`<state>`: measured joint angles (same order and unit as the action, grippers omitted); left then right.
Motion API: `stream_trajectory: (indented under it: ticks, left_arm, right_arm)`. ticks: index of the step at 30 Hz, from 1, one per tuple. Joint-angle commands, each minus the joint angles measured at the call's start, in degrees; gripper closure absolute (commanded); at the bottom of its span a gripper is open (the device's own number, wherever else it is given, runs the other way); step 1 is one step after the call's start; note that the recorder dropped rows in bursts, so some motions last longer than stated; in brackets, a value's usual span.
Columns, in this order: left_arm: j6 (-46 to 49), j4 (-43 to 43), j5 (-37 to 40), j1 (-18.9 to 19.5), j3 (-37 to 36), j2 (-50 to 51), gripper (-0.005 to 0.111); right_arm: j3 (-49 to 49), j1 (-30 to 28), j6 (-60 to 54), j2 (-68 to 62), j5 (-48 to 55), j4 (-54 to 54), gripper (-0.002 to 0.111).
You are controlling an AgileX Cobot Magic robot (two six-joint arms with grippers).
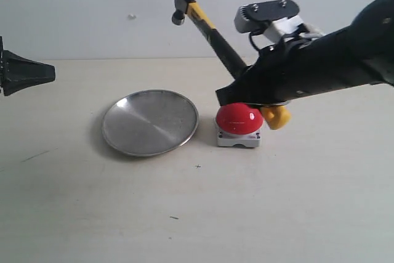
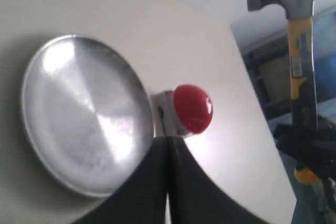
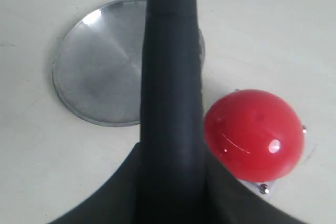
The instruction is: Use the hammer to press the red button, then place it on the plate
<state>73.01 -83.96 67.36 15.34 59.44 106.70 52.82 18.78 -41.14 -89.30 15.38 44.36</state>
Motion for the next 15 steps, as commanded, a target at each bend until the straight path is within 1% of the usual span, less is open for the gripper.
stream_trajectory:
  ticks: [1,3,5,9,11,13,15]
  left_arm:
    - [17.36,-15.99,-0.73,0.04,-12.04,-3.12,0.107]
    - [23.15,-15.99,-3.07,0.04,-16.54,-4.52,0.107]
    - [26.93,-15.99,-7.17,0.04,-20.28,-6.63,0.107]
    - [29.25,-15.99,-16.25,0.04,-25.39,-12.02,0.107]
    - [28.66,-15.99,-21.16,0.04,-27.32,-15.50,0.107]
    - [28.23,-15.99,-22.72,0.04,-29.05,-18.78,0.107]
    - [27.36,-15.99,-22.61,0.04,-31.05,-22.60,0.107]
  right_arm:
    - [-2.07,-3.28,4.49,8.67,1.18,-5.23,0.108]
    - [-3.27,-4.36,9.97,10.93,2.11,-11.39,0.108]
    - [-3.99,-4.74,16.98,12.65,3.34,-19.45,0.108]
    - [-4.39,-4.74,37.64,15.15,7.94,-41.03,0.108]
    - [-4.39,-4.74,44.14,16.20,10.75,-48.91,0.108]
    - [-4.44,-4.74,46.35,17.19,13.47,-52.27,0.108]
    - [-5.11,-4.74,46.24,18.34,14.49,-52.27,0.108]
